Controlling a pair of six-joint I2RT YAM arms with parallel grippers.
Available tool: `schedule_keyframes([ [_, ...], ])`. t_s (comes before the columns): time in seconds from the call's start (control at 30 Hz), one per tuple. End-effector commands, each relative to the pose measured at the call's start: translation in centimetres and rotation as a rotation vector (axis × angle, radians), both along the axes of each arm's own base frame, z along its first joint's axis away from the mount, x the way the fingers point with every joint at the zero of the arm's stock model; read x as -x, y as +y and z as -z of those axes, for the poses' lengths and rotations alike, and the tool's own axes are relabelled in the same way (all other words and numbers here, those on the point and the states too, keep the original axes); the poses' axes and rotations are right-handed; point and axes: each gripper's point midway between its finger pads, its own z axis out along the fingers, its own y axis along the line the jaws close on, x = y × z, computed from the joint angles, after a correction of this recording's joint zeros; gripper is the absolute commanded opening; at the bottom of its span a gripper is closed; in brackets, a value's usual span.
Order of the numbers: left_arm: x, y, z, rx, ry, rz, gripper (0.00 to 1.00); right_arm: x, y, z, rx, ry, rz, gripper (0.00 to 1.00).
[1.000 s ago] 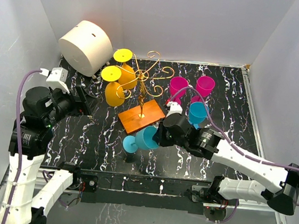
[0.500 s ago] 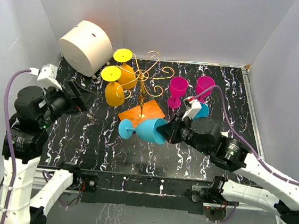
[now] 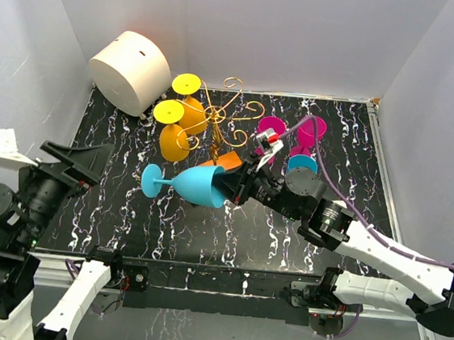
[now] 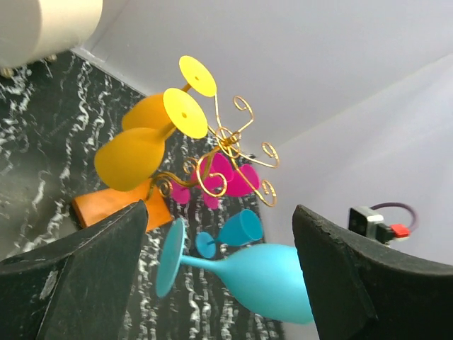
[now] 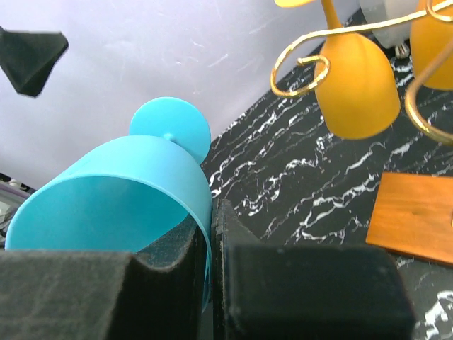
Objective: Place the wine glass upside down on the wine glass rack
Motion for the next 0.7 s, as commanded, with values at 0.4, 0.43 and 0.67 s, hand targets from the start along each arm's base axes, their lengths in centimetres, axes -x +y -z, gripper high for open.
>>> schedule_keyframes([
  [0.4,1.0,-1.4,1.8,0.403,0.157,0.008,0.83,-2.2,4.0,-7.9,-0.295,-0.181,0.01,0.0],
  [0.43,0.9,-1.6,2.1,0.419,0.169,0.013,0.83,-2.4,4.2,-8.1,-0.3,-0.184,0.012,0.0],
  [0.67,0.0,-2.5,3.7,0.52,0.204,0.042,0.82,-2.6,6.2,-8.9,-0.284,-0.192,0.008,0.0],
])
